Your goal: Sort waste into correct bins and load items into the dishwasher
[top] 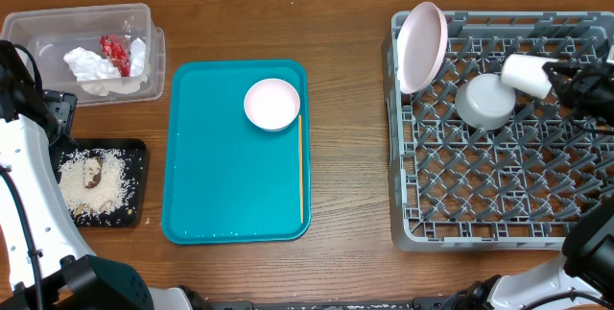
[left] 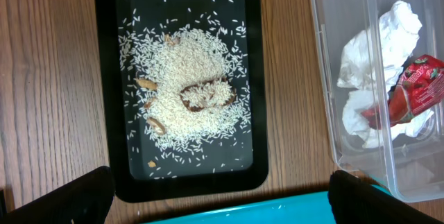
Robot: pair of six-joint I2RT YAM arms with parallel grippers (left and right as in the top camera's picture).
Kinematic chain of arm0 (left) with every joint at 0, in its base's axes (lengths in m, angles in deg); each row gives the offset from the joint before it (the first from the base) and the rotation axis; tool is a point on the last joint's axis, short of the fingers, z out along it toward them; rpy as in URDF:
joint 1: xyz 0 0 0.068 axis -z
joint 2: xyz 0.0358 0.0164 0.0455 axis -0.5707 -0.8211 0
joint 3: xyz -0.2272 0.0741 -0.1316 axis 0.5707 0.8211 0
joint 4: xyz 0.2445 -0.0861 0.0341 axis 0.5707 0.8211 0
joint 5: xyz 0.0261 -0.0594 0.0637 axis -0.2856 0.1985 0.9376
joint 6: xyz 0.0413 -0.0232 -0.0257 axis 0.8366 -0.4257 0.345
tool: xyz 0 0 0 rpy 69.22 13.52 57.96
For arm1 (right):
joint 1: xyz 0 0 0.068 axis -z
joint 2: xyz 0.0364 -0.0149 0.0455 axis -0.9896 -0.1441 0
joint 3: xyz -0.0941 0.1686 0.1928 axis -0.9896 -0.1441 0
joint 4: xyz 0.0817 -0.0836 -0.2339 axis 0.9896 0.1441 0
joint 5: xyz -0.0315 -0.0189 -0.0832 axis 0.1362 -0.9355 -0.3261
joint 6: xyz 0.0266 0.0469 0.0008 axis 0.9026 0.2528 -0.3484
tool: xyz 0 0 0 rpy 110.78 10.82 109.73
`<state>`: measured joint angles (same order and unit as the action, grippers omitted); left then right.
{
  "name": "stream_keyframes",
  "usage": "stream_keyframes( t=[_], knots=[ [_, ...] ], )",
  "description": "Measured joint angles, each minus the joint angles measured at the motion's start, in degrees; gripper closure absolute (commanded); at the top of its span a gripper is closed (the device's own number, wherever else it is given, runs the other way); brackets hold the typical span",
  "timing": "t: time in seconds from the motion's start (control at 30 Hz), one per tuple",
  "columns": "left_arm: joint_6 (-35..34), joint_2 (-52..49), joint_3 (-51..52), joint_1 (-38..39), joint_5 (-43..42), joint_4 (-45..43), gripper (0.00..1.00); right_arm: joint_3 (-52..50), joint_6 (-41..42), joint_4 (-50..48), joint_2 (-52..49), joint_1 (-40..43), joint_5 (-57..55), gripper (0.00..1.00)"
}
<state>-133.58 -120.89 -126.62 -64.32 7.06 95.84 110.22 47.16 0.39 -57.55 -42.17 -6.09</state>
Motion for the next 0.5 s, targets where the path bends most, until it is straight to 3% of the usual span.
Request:
stream_keyframes(
  t=[0.5],
  knots=[
    [0.0,0.0,0.0,0.0,0.0,0.0,0.00,0.0,2.7,0.9,-3.7,2.5,0.5,0.96]
  ],
)
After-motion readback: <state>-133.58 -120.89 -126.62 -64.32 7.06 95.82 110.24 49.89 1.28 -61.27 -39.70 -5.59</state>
